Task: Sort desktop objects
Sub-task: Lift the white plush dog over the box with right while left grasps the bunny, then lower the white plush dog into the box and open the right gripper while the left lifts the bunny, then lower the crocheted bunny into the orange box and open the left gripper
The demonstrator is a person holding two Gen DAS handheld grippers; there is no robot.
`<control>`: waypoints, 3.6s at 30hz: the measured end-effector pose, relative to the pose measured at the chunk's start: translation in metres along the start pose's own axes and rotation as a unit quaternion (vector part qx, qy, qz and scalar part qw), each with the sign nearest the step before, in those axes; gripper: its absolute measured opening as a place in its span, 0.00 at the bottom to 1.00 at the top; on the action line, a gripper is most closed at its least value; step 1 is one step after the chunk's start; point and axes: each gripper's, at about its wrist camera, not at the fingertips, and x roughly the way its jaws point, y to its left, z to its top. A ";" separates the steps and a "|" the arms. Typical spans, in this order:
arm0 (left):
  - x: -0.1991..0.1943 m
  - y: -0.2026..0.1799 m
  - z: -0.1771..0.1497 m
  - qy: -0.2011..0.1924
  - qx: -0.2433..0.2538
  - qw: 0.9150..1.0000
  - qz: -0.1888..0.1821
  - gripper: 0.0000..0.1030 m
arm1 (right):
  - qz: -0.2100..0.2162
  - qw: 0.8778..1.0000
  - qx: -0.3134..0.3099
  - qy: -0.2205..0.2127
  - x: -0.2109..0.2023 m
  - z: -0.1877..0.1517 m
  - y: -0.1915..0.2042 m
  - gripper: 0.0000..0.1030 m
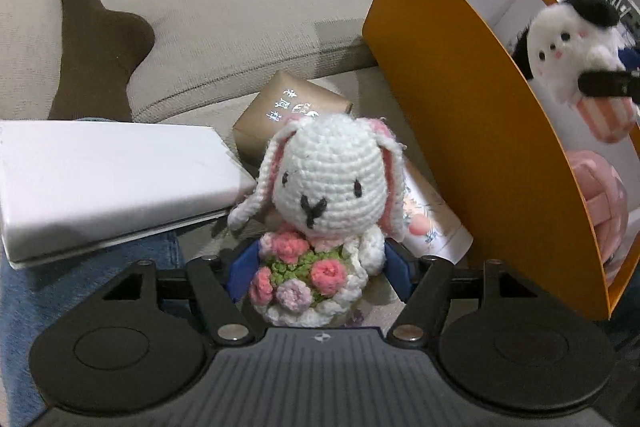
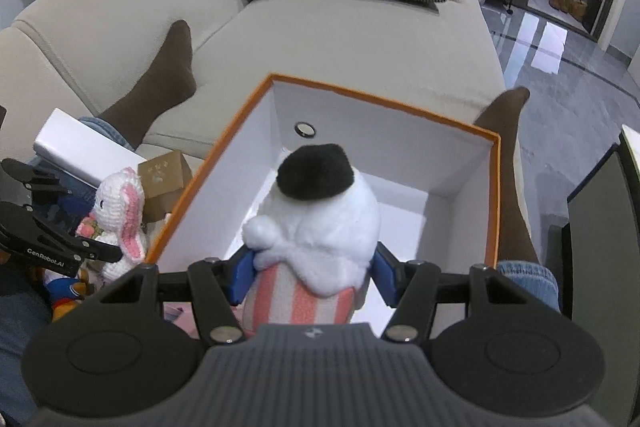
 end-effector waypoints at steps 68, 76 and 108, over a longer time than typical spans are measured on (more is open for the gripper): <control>-0.058 -0.032 0.024 -0.072 -0.111 0.990 -0.040 0.57 | -0.044 0.992 -0.066 0.099 0.066 -0.018 -0.024 0.62; -0.074 -0.086 0.065 -0.075 -0.038 0.995 -0.047 0.57 | -0.065 0.989 -0.111 0.070 0.041 -0.017 -0.018 0.78; 0.105 -0.178 0.124 0.176 -0.030 0.984 -0.019 0.58 | 0.007 0.939 -0.335 0.083 0.032 -0.021 -0.046 0.57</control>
